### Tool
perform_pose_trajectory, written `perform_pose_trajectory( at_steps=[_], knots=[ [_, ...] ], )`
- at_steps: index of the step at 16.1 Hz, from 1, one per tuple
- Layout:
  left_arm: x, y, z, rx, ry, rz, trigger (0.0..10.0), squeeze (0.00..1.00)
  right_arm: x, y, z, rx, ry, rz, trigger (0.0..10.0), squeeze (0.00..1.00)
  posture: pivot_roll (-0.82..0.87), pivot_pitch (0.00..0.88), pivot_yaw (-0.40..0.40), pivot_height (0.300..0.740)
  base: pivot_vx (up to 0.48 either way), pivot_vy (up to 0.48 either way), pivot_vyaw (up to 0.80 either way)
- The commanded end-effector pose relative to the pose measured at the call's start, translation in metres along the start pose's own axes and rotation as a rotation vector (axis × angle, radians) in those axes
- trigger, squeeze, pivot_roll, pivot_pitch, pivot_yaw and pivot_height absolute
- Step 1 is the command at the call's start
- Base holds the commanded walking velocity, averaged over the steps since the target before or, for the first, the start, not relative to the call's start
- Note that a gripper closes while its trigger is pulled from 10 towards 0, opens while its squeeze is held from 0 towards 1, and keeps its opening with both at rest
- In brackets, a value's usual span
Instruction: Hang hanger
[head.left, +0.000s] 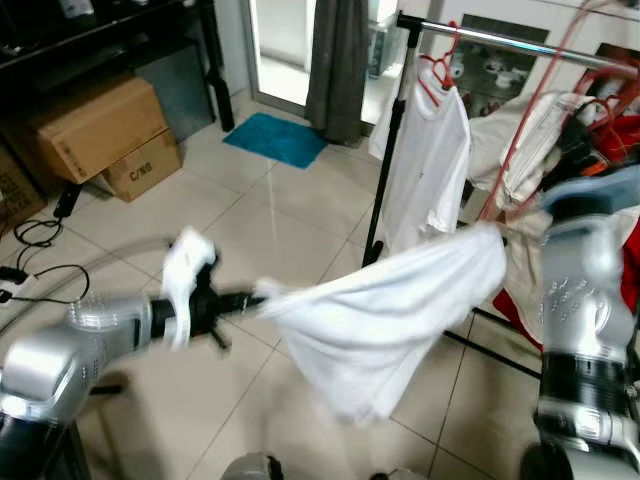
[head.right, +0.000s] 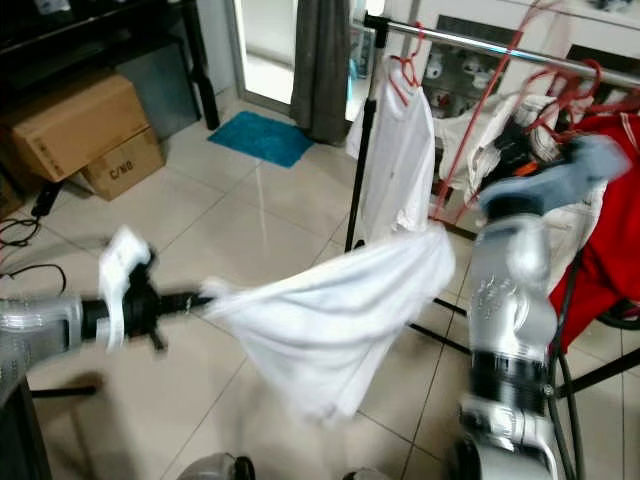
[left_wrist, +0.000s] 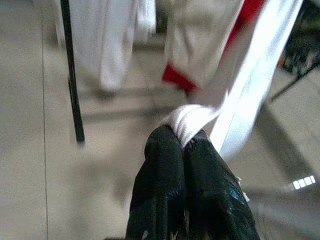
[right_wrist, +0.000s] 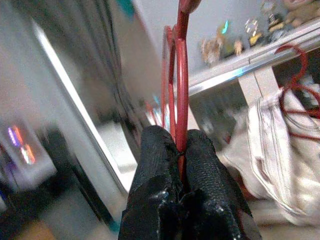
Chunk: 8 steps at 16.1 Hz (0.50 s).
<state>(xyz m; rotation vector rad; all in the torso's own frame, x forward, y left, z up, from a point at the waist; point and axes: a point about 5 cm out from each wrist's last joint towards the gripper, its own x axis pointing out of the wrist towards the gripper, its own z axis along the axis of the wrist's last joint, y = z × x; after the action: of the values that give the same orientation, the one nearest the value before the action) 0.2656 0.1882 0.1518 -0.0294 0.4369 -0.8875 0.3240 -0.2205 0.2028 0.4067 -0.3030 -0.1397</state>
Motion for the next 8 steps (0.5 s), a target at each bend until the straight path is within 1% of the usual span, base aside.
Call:
perform_pose_trajectory(
  at_steps=[1, 2, 3, 4, 5, 6, 7, 8],
  knots=[
    [0.004, 0.001, 0.028, 0.035, -0.128, 0.012, 0.0, 0.00, -0.010, 0.010, -0.014, -0.158, 0.084, 0.065, 0.0, 0.00, 0.01, 0.032, -0.019, 0.740, 0.000, 0.000, 0.00],
    [0.010, -0.002, 0.046, 0.045, -0.215, -0.001, 0.0, 0.00, -0.019, 0.014, -0.030, -0.223, 0.165, 0.113, 0.0, 0.00, 0.01, 0.026, -0.020, 0.740, 0.000, 0.000, 0.00],
    [0.013, -0.004, 0.053, 0.049, -0.245, -0.014, 0.0, 0.00, -0.022, 0.016, -0.033, -0.232, 0.177, 0.118, 0.0, 0.00, 0.01, 0.025, -0.021, 0.740, 0.000, 0.000, 0.00],
    [0.023, -0.010, 0.068, 0.035, -0.323, -0.058, 0.0, 0.00, -0.027, 0.020, -0.044, -0.194, 0.197, 0.100, 0.0, 0.00, 0.01, 0.020, -0.022, 0.740, 0.000, 0.000, 0.00],
    [0.025, -0.011, 0.071, 0.029, -0.338, -0.069, 0.0, 0.00, -0.028, 0.020, -0.047, -0.191, 0.204, 0.093, 0.0, 0.00, 0.01, 0.019, -0.023, 0.740, 0.000, 0.000, 0.00],
    [0.035, -0.017, 0.082, 0.008, -0.378, -0.107, 0.0, 0.00, -0.032, 0.018, -0.064, -0.234, 0.265, 0.071, 0.0, 0.00, 0.01, 0.017, -0.026, 0.740, 0.000, 0.000, 0.00],
    [0.046, -0.027, 0.094, -0.016, -0.407, -0.170, 0.0, 0.00, -0.039, 0.014, -0.086, -0.264, 0.359, 0.045, 0.0, 0.00, 0.01, 0.016, -0.024, 0.740, 0.000, 0.000, 0.00],
    [0.051, -0.037, 0.101, -0.035, -0.409, -0.236, 0.0, 0.00, -0.044, 0.011, -0.100, -0.276, 0.427, 0.028, 0.0, 0.00, 0.01, 0.015, -0.020, 0.740, 0.000, 0.000, 0.00]
  ],
)
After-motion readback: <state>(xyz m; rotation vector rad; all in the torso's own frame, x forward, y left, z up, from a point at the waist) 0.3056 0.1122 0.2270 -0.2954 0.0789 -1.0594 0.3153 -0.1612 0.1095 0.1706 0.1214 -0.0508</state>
